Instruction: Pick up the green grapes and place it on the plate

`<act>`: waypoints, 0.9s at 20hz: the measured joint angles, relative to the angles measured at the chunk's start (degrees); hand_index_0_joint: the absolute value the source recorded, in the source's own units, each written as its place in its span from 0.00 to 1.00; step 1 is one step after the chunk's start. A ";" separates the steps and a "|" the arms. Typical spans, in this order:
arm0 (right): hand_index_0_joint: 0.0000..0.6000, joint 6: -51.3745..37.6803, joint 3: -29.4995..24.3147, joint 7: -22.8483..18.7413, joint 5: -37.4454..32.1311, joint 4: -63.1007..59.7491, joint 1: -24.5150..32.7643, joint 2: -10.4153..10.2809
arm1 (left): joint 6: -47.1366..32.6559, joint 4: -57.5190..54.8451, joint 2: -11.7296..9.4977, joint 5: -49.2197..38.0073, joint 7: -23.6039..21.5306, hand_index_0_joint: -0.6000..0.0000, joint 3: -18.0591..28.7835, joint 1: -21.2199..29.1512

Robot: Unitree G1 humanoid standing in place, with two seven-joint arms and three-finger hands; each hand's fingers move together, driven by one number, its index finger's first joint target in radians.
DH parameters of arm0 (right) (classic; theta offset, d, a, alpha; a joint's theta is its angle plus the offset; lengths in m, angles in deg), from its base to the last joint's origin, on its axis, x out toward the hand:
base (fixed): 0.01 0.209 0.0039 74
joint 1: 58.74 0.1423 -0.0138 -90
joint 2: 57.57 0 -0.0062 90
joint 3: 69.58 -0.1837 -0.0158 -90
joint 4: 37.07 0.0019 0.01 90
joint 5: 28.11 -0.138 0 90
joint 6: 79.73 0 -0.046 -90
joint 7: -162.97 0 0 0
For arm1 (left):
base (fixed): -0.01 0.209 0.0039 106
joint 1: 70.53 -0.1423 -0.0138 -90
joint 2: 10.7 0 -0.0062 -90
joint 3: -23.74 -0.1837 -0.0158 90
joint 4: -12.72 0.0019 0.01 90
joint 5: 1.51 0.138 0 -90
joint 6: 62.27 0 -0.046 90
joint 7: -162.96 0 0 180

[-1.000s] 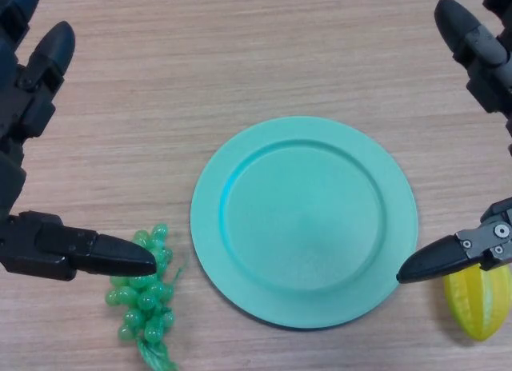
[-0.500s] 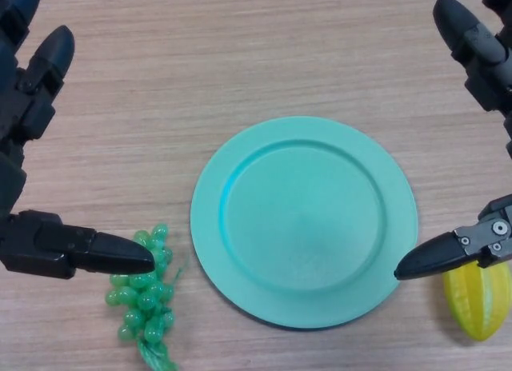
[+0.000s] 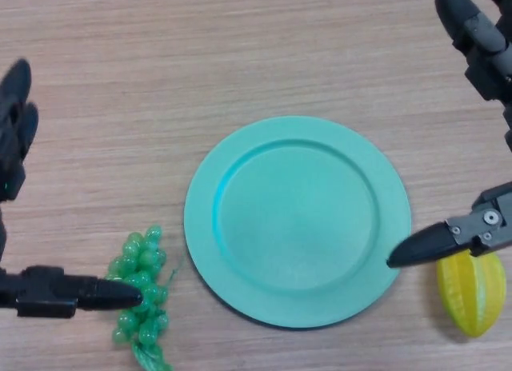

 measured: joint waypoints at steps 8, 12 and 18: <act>0.00 0.16 3.23 -0.39 0.01 0.00 1.10 0.15 | -7.42 14.42 0.61 15.05 -2.84 1.00 -7.26 -5.43; 0.00 0.16 3.27 -1.11 -0.01 0.00 0.86 2.21 | -8.71 19.75 0.63 17.59 -7.49 1.00 -9.07 -5.55; 0.00 0.01 3.31 -3.07 -1.59 -0.02 -1.35 4.67 | -10.44 23.94 0.62 17.60 -10.72 1.00 -14.01 -4.85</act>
